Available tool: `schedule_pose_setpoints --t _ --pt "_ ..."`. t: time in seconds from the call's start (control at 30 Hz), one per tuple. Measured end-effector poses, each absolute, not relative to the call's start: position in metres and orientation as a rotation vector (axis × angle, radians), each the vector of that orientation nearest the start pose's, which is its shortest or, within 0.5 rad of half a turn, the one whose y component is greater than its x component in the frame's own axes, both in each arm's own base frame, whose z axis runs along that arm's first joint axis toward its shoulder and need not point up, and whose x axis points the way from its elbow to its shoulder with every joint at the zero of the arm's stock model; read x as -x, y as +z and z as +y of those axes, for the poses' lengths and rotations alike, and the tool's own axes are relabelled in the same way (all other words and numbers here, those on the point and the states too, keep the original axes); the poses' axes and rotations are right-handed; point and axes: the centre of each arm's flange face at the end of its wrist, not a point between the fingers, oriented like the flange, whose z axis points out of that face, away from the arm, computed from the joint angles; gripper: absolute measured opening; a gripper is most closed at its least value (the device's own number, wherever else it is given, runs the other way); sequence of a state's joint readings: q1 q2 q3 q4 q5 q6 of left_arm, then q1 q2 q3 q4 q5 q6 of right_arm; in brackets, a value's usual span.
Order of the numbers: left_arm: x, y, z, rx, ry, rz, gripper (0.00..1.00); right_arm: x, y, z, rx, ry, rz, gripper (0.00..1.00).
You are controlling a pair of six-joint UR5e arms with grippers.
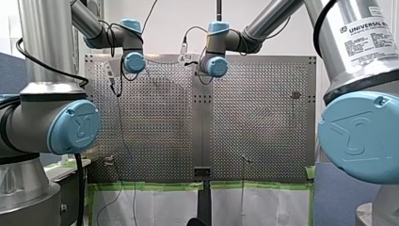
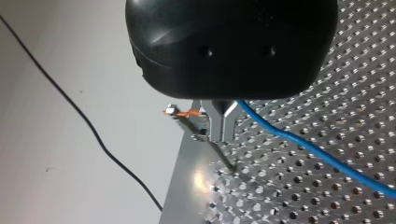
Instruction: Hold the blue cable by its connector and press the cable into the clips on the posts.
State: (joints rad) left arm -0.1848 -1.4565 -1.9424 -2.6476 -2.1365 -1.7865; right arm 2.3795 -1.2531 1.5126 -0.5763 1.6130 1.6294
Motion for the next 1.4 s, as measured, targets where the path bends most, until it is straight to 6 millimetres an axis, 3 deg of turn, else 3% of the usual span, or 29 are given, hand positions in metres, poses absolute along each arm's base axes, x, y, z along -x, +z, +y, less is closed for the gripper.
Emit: schedule_pose_setpoints --t 0.3,0.87,1.07,1.4 --pt "-0.421 0.424 -0.152 0.511 0.045 1.264 0.0 -0.554 0.413 -0.348 -1.404 2.027 -0.658 0.0" --pt "-0.433 0.434 -0.134 0.515 0.052 1.251 0.0 -0.557 0.421 -0.349 -1.399 2.035 -0.649 0.0" --pt "-0.444 0.437 -0.122 0.523 0.053 1.241 0.0 -0.561 0.425 -0.353 -1.394 2.042 -0.642 0.0" --pt "-0.464 0.435 -0.093 0.525 0.048 1.24 0.0 -0.573 0.416 -0.364 -1.416 2.033 -0.647 0.0"
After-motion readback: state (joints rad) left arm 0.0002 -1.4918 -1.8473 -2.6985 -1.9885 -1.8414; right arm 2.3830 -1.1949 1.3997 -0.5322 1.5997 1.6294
